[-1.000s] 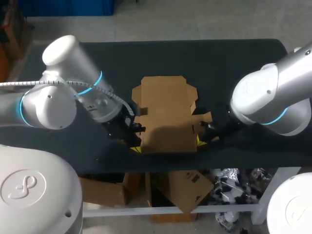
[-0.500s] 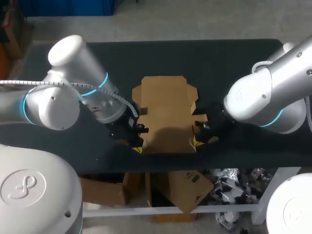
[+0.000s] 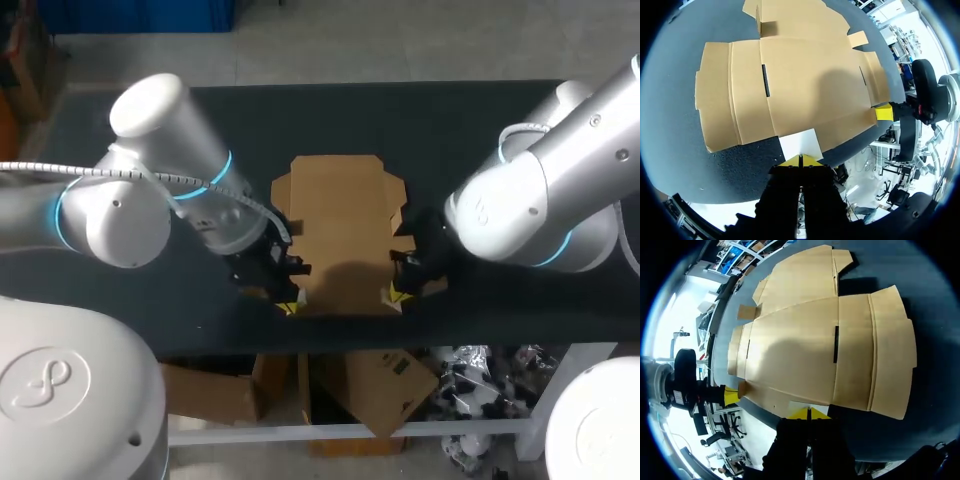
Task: Assemble the packaging by folding the flat box into shape, placing the metal phone stand inside, and closing the box properly
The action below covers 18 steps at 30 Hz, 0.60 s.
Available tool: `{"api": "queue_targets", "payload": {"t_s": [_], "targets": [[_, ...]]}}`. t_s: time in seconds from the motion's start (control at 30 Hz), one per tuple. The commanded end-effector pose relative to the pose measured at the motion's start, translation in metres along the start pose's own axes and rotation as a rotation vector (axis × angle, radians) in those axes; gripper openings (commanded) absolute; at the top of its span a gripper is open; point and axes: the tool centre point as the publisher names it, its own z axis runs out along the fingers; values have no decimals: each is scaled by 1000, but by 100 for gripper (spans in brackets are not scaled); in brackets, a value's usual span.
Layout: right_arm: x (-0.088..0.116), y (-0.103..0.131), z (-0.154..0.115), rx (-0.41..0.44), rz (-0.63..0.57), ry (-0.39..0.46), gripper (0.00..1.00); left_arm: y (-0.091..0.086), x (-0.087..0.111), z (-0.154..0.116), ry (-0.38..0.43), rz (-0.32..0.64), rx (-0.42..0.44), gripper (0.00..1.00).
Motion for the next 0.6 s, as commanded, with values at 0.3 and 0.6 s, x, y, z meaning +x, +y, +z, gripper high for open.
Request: {"api": "queue_targets", "payload": {"t_s": [0.3,0.6], "targets": [[4,-7,9,-8,0,-62,0,0,3,13,-35,11,13,0],[4,-9,14,-21,9,-99,0,-1,5,18,-57,13,42,0]]}}
